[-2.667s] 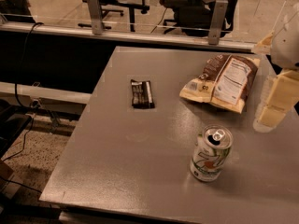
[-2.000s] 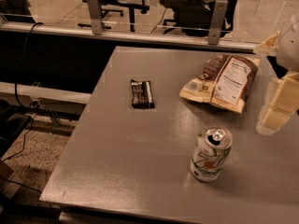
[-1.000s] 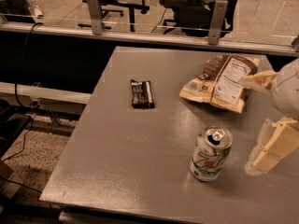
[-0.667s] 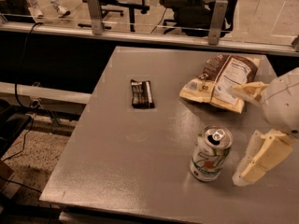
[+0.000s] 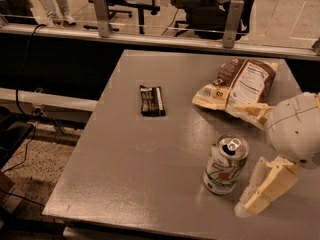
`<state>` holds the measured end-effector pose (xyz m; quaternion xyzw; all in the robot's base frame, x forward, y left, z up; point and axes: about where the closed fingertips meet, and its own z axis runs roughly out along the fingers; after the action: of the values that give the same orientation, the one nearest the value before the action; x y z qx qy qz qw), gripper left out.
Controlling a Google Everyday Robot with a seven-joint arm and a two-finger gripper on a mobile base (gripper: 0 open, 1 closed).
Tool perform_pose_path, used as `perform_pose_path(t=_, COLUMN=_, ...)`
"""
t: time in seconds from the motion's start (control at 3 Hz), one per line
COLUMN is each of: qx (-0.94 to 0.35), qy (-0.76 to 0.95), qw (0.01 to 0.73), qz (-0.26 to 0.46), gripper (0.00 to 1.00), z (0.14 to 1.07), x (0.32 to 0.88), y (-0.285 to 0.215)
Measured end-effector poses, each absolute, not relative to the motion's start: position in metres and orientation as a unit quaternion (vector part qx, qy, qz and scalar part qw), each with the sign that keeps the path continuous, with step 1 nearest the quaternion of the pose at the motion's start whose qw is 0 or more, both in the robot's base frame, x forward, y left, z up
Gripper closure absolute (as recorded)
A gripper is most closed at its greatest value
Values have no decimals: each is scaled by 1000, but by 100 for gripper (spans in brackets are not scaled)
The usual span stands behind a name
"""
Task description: Knock 7up can over
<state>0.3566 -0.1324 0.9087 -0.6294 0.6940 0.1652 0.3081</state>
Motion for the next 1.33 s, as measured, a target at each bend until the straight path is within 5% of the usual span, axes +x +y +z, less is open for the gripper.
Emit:
perform_pose_path(t=1.0, qx=-628, qy=678, qw=323, qz=203, gripper=65, z=904, x=345, y=-126)
perform_pose_path(t=1.33, qx=-638, qy=687, qw=299, qz=180, gripper=96, z=924, x=353, y=-122)
